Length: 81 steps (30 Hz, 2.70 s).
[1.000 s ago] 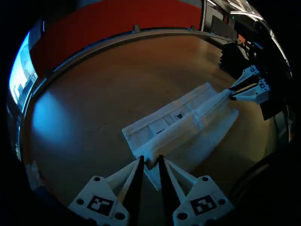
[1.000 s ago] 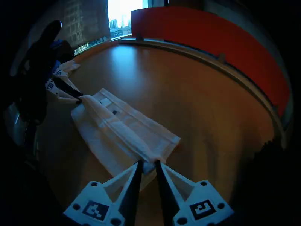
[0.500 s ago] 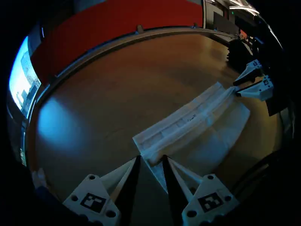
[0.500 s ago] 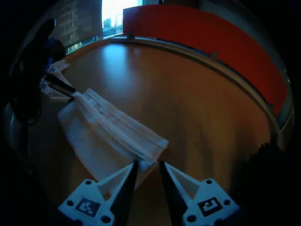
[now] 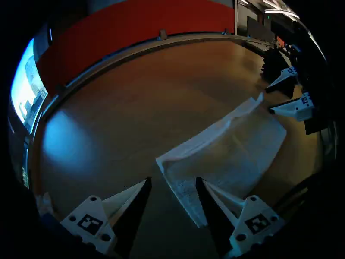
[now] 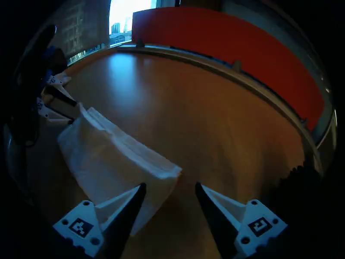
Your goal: Fold towel
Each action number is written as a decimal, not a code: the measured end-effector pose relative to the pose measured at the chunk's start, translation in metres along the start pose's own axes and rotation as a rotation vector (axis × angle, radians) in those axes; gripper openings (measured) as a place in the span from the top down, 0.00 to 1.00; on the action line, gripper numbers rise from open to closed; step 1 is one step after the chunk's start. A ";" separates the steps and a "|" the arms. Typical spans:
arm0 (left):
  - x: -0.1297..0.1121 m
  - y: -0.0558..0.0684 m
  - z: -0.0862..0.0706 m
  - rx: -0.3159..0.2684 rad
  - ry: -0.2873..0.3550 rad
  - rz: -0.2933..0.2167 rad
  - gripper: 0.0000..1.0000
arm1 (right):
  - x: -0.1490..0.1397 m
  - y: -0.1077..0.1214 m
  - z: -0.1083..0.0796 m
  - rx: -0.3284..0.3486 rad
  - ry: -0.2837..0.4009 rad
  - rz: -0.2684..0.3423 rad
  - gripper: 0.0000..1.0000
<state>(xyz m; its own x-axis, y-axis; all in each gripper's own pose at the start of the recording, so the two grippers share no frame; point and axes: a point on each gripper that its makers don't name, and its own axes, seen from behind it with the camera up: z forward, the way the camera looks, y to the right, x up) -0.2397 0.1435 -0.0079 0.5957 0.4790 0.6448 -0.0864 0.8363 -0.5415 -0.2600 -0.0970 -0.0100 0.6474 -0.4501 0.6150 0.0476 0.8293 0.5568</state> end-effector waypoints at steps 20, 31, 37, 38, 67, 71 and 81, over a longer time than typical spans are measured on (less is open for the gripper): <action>-0.022 0.011 -0.028 0.005 0.010 -0.028 0.25 | -0.011 -0.016 -0.029 0.018 0.023 0.006 0.06; -0.042 0.023 -0.044 0.004 -0.003 -0.064 0.25 | -0.025 -0.025 -0.046 0.019 0.027 0.018 0.06; -0.044 0.026 -0.048 0.007 0.005 -0.075 0.25 | -0.029 -0.028 -0.052 0.019 0.030 0.012 0.06; -0.044 0.027 -0.049 0.009 0.007 -0.075 0.25 | -0.030 -0.028 -0.052 0.020 0.030 0.012 0.06; -0.090 0.019 -0.097 0.127 0.029 -0.291 0.25 | -0.038 -0.040 -0.043 0.131 -0.006 -0.112 0.07; -0.097 0.020 -0.104 0.135 0.031 -0.318 0.25 | -0.039 -0.041 -0.040 0.142 -0.012 -0.127 0.07; -0.112 0.026 -0.117 0.155 0.019 -0.349 0.25 | -0.052 -0.049 -0.032 0.178 -0.044 -0.149 0.19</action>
<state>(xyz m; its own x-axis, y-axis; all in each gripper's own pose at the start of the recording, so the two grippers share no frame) -0.2154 0.0807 -0.1571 0.6252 0.1539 0.7652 0.0060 0.9794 -0.2020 -0.2709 -0.1037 -0.0871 0.6093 -0.5801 0.5405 0.0026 0.6831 0.7303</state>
